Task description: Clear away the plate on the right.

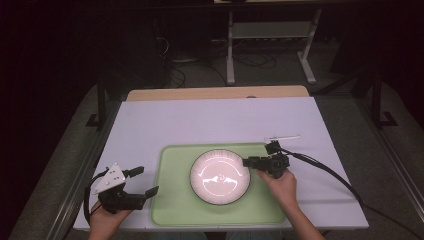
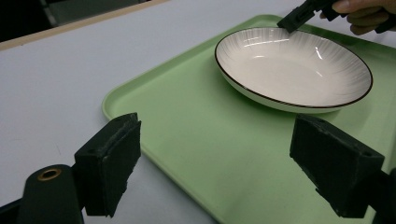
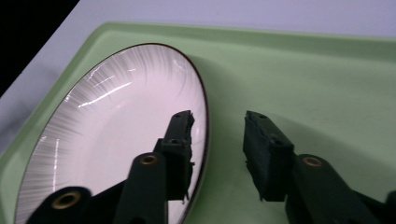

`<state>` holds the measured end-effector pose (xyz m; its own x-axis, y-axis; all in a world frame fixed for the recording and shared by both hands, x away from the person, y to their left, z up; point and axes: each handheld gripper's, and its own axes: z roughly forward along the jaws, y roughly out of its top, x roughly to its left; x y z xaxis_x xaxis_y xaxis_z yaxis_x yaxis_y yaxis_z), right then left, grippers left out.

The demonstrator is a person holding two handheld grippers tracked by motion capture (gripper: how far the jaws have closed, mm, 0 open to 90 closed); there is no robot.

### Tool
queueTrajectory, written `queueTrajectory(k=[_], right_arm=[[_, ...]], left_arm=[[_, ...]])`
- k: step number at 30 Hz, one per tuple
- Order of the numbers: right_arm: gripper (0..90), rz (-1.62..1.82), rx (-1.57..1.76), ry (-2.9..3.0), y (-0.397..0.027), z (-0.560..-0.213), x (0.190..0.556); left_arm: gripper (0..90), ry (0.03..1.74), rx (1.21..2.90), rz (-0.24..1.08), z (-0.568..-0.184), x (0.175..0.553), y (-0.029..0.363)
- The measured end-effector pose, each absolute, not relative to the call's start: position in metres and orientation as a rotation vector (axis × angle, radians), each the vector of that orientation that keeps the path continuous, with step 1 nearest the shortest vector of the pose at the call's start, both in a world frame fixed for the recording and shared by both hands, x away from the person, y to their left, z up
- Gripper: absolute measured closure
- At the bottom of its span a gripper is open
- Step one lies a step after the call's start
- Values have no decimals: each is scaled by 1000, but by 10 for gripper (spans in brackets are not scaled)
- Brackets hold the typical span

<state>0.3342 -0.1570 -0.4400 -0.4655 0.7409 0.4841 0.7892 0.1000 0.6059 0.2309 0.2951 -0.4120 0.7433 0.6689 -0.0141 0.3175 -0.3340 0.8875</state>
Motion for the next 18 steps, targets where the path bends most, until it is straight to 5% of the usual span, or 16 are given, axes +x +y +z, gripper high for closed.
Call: queueTrajectory(k=[18], right_arm=[[386,-1475,-1474,-2562,-185,-415,316]], left_arm=[[160,759,1949,431,-414,232,294]])
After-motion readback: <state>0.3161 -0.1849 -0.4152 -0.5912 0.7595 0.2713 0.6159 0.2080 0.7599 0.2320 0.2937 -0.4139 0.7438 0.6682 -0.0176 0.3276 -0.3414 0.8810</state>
